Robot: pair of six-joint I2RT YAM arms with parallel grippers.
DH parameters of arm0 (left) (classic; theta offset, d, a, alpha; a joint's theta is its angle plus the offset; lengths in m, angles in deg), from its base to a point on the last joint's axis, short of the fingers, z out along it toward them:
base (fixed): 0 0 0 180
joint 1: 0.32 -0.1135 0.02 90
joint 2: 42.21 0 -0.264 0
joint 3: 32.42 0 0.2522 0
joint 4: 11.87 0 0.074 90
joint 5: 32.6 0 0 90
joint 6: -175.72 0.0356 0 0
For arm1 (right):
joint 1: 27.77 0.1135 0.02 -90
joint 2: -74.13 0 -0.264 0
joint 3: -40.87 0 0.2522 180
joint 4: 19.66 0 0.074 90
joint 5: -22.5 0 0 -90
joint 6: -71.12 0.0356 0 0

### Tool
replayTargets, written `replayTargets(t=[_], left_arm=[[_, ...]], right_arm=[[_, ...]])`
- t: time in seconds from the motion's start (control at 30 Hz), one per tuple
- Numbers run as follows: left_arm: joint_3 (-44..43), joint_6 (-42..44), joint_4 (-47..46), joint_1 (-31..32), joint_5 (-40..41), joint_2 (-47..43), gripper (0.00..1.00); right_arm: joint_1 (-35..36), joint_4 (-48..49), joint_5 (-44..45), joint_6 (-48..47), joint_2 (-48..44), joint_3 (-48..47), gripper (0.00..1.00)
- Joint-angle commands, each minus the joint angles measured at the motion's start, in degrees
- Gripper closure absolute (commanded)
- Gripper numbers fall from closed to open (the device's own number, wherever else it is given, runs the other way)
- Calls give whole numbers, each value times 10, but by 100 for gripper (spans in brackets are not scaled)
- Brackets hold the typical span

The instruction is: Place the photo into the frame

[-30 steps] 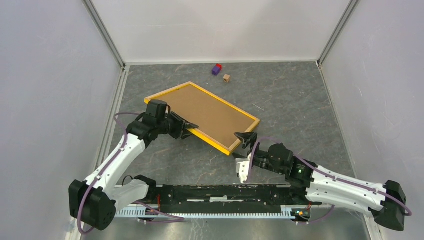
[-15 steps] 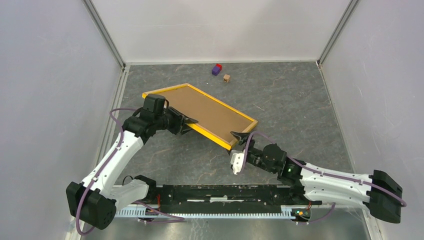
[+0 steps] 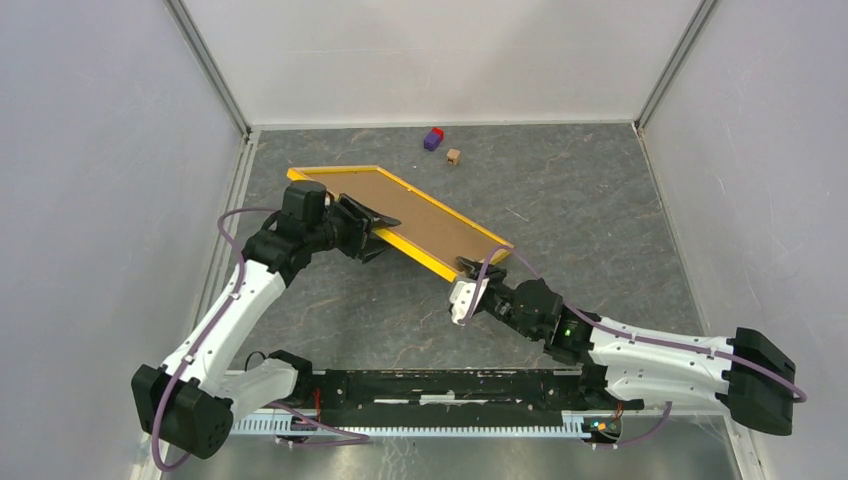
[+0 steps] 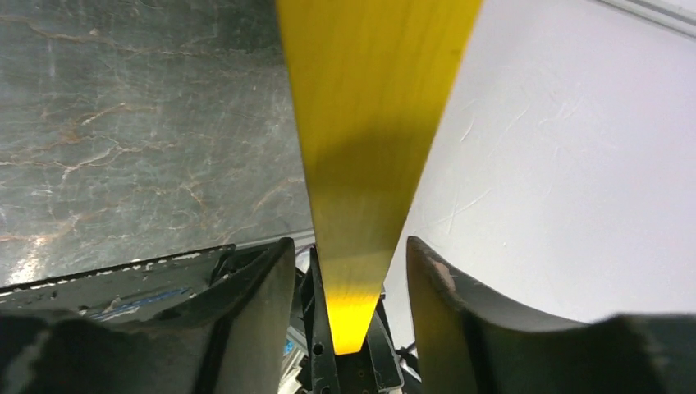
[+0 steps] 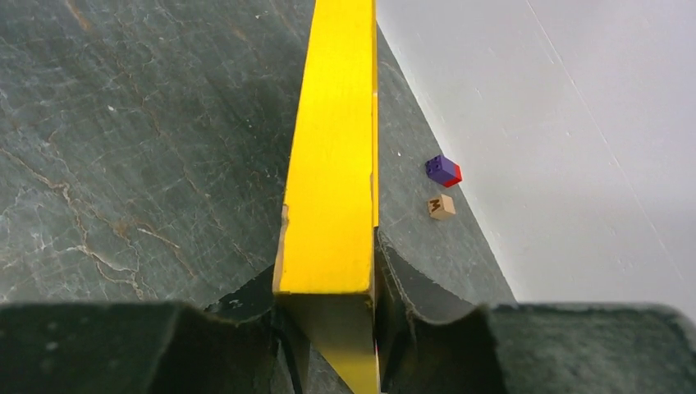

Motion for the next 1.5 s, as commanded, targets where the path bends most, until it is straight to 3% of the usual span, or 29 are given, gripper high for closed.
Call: replayTargets(t=[0.0, 0.13, 0.33, 0.53, 0.73, 0.9, 1.07, 1.13, 1.27, 1.37, 1.47], left_arm=[[-49, 47, -31, 2, 9, -24, 36], [-118, 178, 36, -1, 105, -41, 33], [-218, 304, 101, -11, 227, -79, 33], [-296, 388, 144, -12, 327, -107, 33], [-307, 408, 149, -12, 343, -114, 34], [-306, 405, 149, -12, 339, -113, 34], [-304, 404, 147, -12, 332, -111, 34], [-301, 404, 142, -12, 327, -109, 34], [-293, 404, 134, -12, 317, -107, 34], [-285, 403, 125, -11, 312, -105, 34], [-280, 404, 120, -11, 306, -104, 34]], right_arm=[[-18, 0, 16, 136, -13, -15, 80], [-46, -54, -12, 188, -14, -46, 99], [-102, -139, -48, 257, 8, -101, 100], [-161, -137, -280, 326, 18, -125, 100], [-184, -120, -466, 347, 51, -147, 100], [-209, -113, -519, 368, 68, -158, 100], [-284, -73, -580, 483, 97, -150, 100], [-320, -132, -608, 503, 134, -181, 100], [-382, -293, -682, 453, 217, -261, 100], [-397, -318, -689, 443, 238, -265, 100], [-419, -335, -755, 458, 276, -271, 100]])
